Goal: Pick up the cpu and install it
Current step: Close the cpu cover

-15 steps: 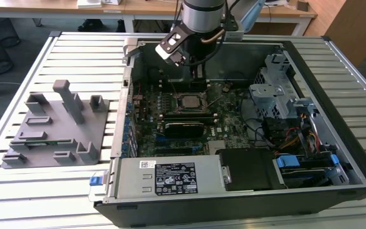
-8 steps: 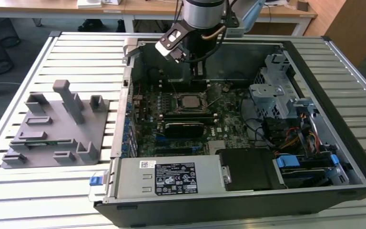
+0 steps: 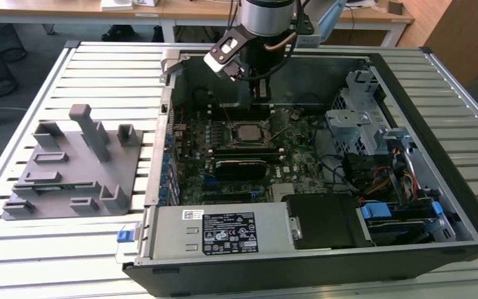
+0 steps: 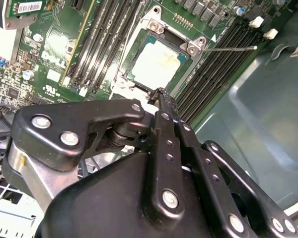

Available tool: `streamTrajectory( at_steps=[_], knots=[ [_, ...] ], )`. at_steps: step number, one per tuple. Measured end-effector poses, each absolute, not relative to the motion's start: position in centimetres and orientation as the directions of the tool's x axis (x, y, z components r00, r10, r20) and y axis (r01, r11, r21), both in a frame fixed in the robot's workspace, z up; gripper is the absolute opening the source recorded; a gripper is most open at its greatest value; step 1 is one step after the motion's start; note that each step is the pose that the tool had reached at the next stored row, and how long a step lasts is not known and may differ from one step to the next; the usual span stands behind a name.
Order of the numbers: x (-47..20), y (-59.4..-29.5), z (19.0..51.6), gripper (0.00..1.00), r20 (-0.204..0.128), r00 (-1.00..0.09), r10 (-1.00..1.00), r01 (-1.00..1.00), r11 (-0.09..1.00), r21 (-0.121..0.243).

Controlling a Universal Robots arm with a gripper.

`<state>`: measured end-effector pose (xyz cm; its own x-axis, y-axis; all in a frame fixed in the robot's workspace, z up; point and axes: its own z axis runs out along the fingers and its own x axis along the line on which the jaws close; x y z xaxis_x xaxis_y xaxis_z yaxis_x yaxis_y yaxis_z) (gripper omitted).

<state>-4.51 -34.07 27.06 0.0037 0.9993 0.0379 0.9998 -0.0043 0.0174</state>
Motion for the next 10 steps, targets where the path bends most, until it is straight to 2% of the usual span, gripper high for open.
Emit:
streamTrajectory(
  at_steps=[10],
  knots=[
    [-3.93, -34.07, 27.06, 0.11, 0.038, 0.004, 0.999, 1.000, -0.004, 0.017]
  ],
)
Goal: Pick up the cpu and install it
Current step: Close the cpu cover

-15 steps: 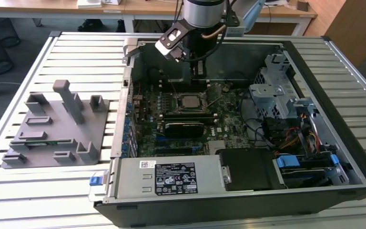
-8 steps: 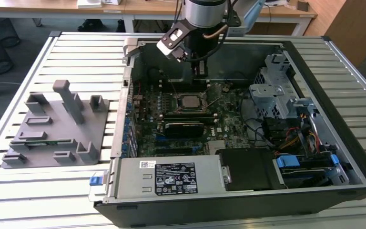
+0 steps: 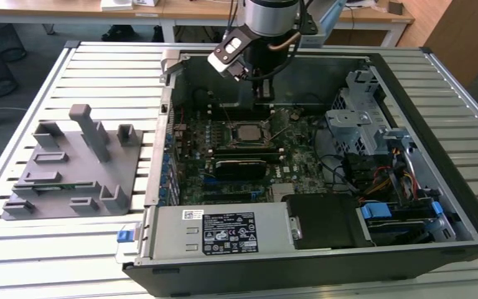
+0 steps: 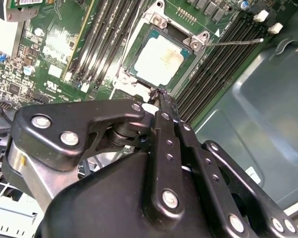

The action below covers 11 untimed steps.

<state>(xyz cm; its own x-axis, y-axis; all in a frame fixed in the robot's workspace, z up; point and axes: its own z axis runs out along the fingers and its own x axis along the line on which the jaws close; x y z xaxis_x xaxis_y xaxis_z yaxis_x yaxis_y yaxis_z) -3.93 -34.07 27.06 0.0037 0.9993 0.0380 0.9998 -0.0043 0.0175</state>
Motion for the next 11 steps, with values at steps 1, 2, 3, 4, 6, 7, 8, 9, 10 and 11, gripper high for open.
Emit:
streamTrajectory(
  at_steps=[1, 2, 3, 4, 6, 7, 8, 9, 10, 11],
  knots=[
    [-3.88, -34.07, 27.06, 0.11, 0.038, 0.004, 0.999, 1.000, -0.004, 0.017],
    [-3.84, -34.07, 27.06, 0.11, 0.038, 0.004, 0.999, 1.000, -0.004, 0.017],
    [-3.80, -34.07, 27.06, 0.11, 0.038, 0.004, 0.999, 1.000, -0.004, 0.017],
    [-3.75, -34.07, 27.06, 0.11, 0.038, 0.004, 0.999, 1.000, -0.004, 0.017],
    [-3.66, -34.07, 27.06, 0.11, 0.038, 0.004, 0.999, 1.000, -0.004, 0.017],
    [-3.62, -34.07, 27.06, 0.11, 0.038, 0.004, 0.999, 1.000, -0.004, 0.017],
    [-3.57, -34.07, 27.06, 0.11, 0.038, 0.004, 0.999, 1.000, -0.004, 0.017],
    [-3.52, -34.07, 27.06, 0.11, 0.038, 0.004, 0.999, 1.000, -0.004, 0.017],
    [-3.46, -34.07, 27.06, 0.11, 0.038, 0.004, 0.999, 1.000, -0.004, 0.017],
    [-3.40, -34.07, 27.06, 0.11, 0.038, 0.004, 0.999, 1.000, -0.004, 0.017]
  ],
)
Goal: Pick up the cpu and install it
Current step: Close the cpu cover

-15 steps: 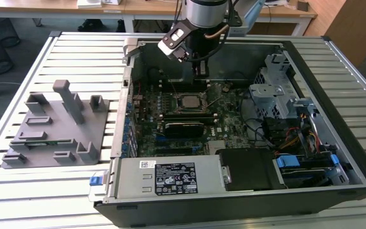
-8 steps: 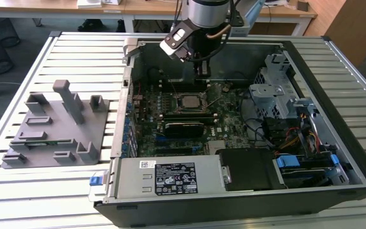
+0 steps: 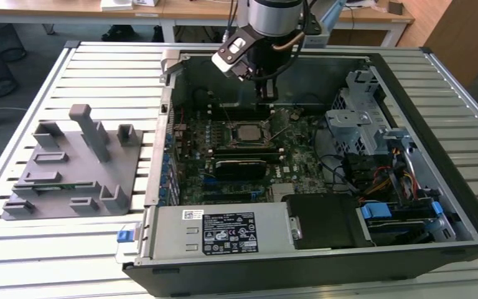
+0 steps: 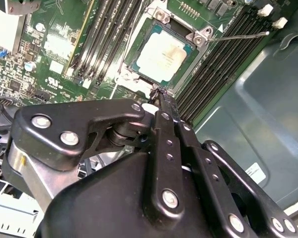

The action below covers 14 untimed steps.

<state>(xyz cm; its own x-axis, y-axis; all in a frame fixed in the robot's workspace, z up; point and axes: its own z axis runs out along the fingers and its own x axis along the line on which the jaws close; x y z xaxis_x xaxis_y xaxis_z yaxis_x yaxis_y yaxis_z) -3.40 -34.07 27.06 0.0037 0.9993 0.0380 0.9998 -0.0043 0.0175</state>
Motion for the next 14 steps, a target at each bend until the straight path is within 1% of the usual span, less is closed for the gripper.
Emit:
streamTrajectory(
  at_steps=[14],
  knots=[
    [-2.74, -34.07, 27.07, 0.11, 0.038, 0.004, 0.999, 1.000, -0.004, 0.017]
  ],
)
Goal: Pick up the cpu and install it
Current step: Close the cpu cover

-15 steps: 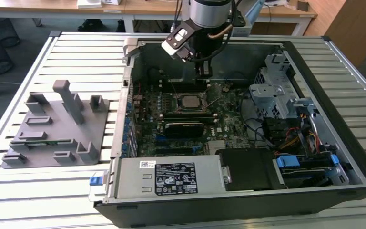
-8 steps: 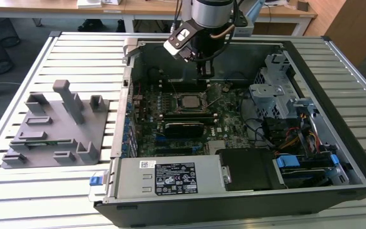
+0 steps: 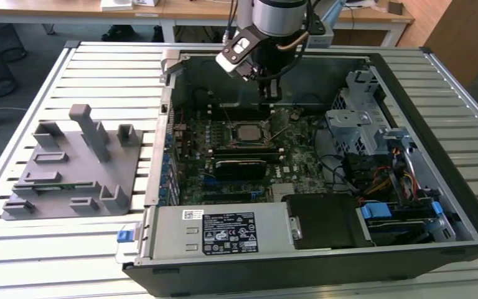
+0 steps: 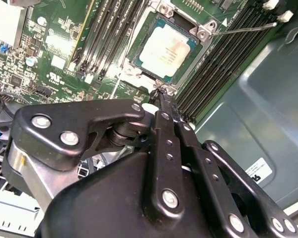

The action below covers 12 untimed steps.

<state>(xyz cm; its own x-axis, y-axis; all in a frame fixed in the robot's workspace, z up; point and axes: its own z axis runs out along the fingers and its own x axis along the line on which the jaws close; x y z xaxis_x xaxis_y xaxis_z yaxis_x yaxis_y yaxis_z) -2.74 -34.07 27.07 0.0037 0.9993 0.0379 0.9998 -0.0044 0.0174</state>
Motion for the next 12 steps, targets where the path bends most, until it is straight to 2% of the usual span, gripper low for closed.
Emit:
streamTrajectory(
  at_steps=[12],
  knots=[
    [-1.82, -34.13, 27.07, 0.11, 0.038, 0.004, 0.999, 1.000, -0.004, 0.017]
  ],
)
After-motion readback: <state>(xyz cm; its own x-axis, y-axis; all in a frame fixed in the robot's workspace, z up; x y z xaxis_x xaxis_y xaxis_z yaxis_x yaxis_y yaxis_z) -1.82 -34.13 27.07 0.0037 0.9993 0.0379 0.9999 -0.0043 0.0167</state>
